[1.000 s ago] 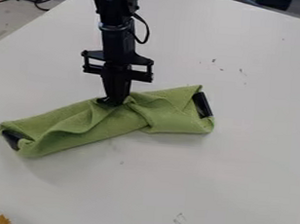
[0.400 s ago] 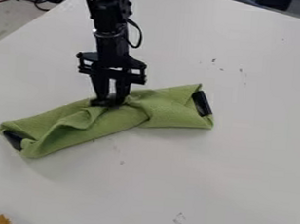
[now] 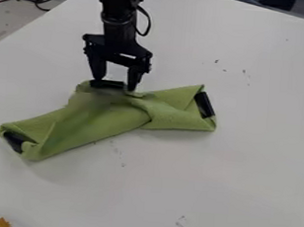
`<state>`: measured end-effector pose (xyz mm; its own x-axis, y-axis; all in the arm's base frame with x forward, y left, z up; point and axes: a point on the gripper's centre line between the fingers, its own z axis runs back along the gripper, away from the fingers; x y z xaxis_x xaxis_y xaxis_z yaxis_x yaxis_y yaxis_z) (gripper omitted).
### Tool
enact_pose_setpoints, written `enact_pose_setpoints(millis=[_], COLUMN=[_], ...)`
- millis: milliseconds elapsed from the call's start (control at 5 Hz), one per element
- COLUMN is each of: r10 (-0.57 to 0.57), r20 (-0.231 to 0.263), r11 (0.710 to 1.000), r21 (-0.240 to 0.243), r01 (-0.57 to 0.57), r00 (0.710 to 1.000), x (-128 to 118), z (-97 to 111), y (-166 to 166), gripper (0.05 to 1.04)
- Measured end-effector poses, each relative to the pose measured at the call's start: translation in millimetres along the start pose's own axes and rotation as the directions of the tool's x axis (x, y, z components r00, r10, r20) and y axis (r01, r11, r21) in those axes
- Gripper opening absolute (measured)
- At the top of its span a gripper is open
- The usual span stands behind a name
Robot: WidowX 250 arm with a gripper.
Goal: Fold the cloth from bottom right to top left
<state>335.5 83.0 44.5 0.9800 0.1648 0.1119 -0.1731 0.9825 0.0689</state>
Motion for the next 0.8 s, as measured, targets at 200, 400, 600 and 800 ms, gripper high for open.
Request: enact_pose_setpoints(millis=[200, 400, 600, 800], r10=[-0.033, -0.023, -0.019, -0.007], r20=[0.056, 0.088, 0.104, 0.117], r11=[0.999, 0.998, 0.998, 0.997], r21=[0.041, 0.058, 0.069, 0.071], r01=[0.030, 0.018, 0.012, -0.002], r00=[0.998, 0.996, 0.994, 0.993], x=[10, 12, 14, 13], z=[18, 34, 46, 54], y=[-3, -4, -10, -14], gripper=[1.006, 1.001, 1.001, 1.001])
